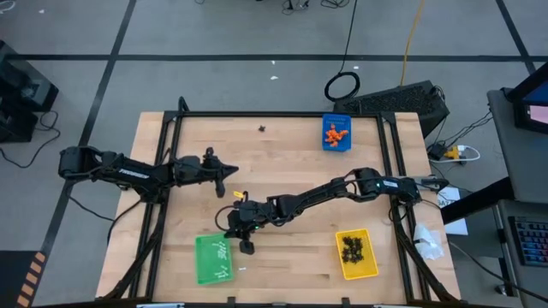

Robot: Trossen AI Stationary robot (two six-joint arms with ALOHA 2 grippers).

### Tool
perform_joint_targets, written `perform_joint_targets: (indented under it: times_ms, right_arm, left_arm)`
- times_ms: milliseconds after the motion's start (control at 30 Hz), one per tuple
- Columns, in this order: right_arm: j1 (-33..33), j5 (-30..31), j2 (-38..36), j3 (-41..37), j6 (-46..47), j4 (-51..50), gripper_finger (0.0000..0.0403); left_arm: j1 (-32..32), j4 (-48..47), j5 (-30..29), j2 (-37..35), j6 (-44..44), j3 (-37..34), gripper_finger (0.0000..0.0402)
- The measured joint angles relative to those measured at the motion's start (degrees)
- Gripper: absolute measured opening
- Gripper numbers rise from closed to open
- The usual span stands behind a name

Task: Sort Halloween decoration
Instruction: Put the black toy into the yellow bin

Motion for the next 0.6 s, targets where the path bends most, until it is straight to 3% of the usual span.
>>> perform_joint_targets:
  times_ms: [267, 400, 600]
  right_arm:
    - [0.20, -0.22, -0.07, 3.90, -0.97, -0.01, 0.0000]
    - [0.86, 0.00, -2.21, 5.11, -8.60, -2.72, 0.0000]
    - [1.86, 8.17, -8.32, -1.02, -18.24, -0.21, 0.0000]
  left_arm:
    - [-3.14, -0.20, 0.15, 0.00, 1.93, 0.00, 0.0000]
    - [-4.52, -0.40, 0.31, -0.01, 1.87, 0.00, 0.0000]
    - [-3.68, -6.99, -0.92, -0.12, -2.95, 1.94, 0.0000]
